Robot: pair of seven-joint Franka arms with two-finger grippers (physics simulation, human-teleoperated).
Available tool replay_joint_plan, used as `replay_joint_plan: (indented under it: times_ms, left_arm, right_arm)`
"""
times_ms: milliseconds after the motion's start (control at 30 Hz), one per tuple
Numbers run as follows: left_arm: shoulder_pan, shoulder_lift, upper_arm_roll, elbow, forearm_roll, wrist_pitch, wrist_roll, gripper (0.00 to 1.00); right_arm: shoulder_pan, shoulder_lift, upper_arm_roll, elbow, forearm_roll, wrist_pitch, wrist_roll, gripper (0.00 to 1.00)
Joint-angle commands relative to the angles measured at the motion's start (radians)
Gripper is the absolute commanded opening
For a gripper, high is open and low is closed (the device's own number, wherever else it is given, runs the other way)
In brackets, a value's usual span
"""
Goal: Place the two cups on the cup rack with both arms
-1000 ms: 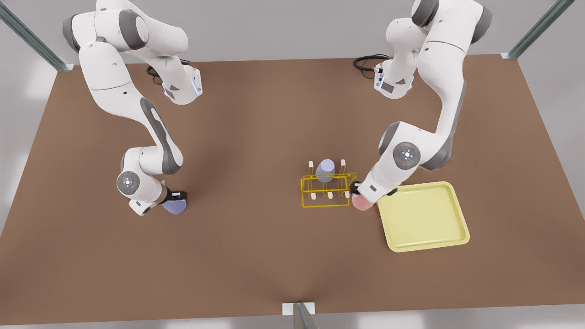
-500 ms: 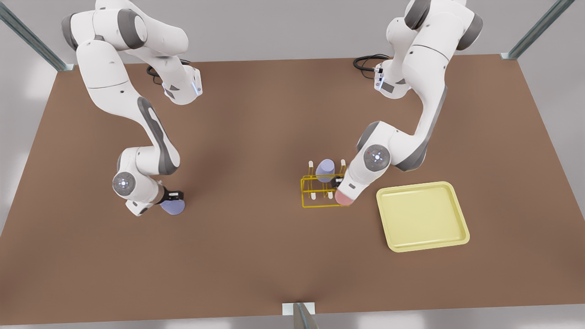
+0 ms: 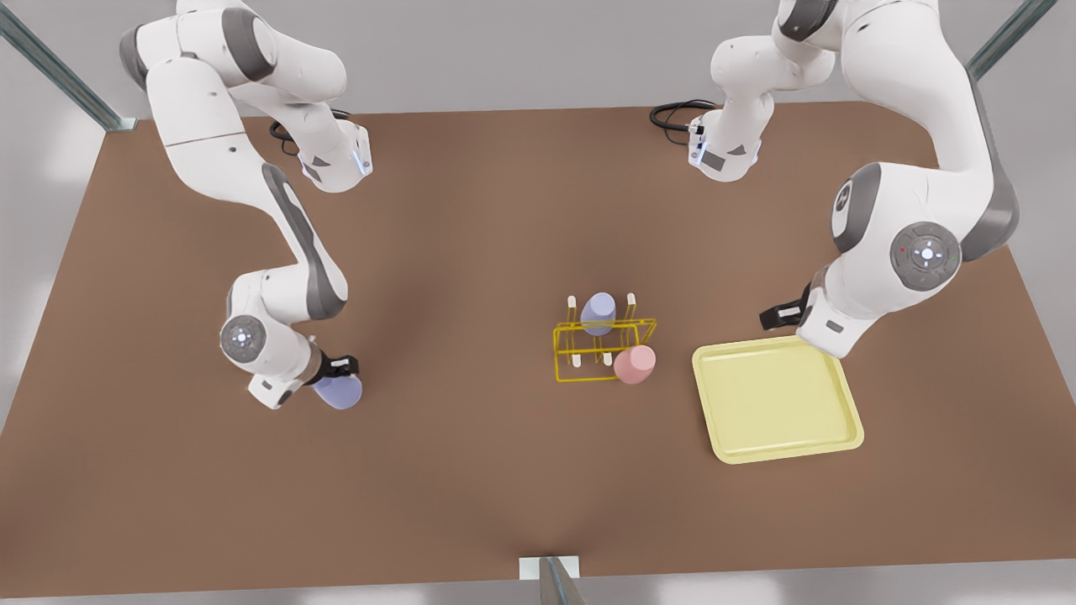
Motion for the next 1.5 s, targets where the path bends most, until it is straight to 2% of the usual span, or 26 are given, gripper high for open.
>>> replay_joint_plan:
  times_ms: [0,267,567,933,1233,1467]
  left_arm:
    - [-0.001,0.003,0.0,0.0,-0.007,-0.051,0.373,1.0]
    - [-0.004,0.013,-0.002,-0.001,-0.011,-0.074,0.37,1.0]
    - [-0.008,0.017,-0.003,-0.001,-0.01,-0.096,0.37,1.0]
    - [0.013,0.019,0.004,0.002,-0.005,-0.107,0.372,1.0]
    - [0.006,0.019,0.001,0.002,-0.011,-0.107,0.37,1.0]
    - [0.006,0.026,0.0,0.0,-0.011,-0.154,0.369,1.0]
  right_arm:
    - [0.001,-0.001,0.032,0.02,-0.005,-0.028,0.005,0.78]
    - [0.006,0.013,0.181,0.115,0.0,-0.028,0.008,0.77]
    - [0.161,0.125,0.181,0.35,0.066,-0.027,0.01,0.77]
    - [0.314,0.229,0.183,0.542,0.106,-0.009,0.013,0.77]
    - [0.383,0.278,0.183,0.574,0.141,0.027,0.007,0.76]
    - [0.391,0.306,0.219,0.575,0.139,0.027,0.007,0.76]
